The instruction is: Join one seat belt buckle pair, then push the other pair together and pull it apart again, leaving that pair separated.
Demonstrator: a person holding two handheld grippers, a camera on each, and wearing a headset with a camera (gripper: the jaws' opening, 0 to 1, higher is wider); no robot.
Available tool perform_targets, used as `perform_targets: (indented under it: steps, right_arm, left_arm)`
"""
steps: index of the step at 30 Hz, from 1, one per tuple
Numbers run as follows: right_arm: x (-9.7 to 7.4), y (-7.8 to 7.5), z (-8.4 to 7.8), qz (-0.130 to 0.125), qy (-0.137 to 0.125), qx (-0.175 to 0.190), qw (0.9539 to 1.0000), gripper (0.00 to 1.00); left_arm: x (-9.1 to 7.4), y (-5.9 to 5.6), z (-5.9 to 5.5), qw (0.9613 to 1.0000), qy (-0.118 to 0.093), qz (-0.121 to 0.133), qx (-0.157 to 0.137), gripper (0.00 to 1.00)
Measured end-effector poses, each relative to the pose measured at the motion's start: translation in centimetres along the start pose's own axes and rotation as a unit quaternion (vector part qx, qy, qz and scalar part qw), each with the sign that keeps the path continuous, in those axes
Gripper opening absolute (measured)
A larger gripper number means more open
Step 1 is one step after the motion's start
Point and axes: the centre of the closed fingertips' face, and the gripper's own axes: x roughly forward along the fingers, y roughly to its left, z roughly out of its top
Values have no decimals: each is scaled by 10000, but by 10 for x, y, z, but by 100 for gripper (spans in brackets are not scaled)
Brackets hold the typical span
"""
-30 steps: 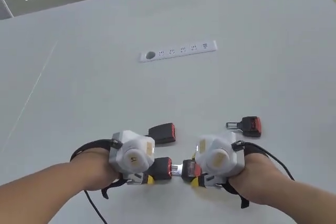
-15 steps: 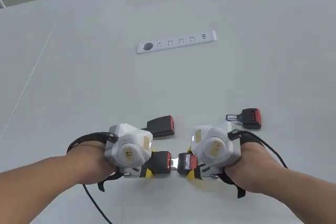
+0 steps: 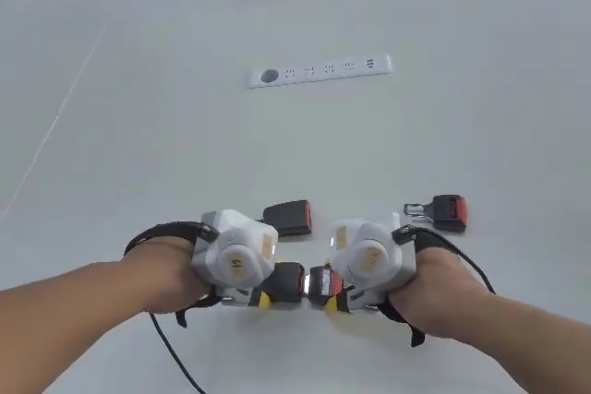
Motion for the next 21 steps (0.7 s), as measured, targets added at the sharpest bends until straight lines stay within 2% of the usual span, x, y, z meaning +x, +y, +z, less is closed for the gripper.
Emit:
perform_targets:
  steps: [4,8,10,11,12,17,21]
  right_arm:
    - [2,-1,1,-23,-67,120,9999,29]
    - [3,-1,2,-15,-10,72,10000,29]
    - [3,0,4,-3,31,37,10000,29]
    - [3,5,-1,75,193,167,9996,29]
    - [6,0,3,18,88,16,10000,29]
    - [7,-1,1,12,120,-17,9999,29]
    - [4,-1,0,23,128,-72,9999,30]
  left_arm:
    - [-1,0,-1,9999,-100,37,-43,31]
    - [0,0,1,10000,-85,42,-8,31]
    - [0,0,1,10000,-79,45,-7,30]
    - [0,0,0,9999,-85,38,-62,30]
    - [-1,0,0,9999,-115,54,-41,30]
    - [-1,-1,0,9997,-169,132,-123,31]
    - [-2,1,-2,9997,-235,5,-92,31]
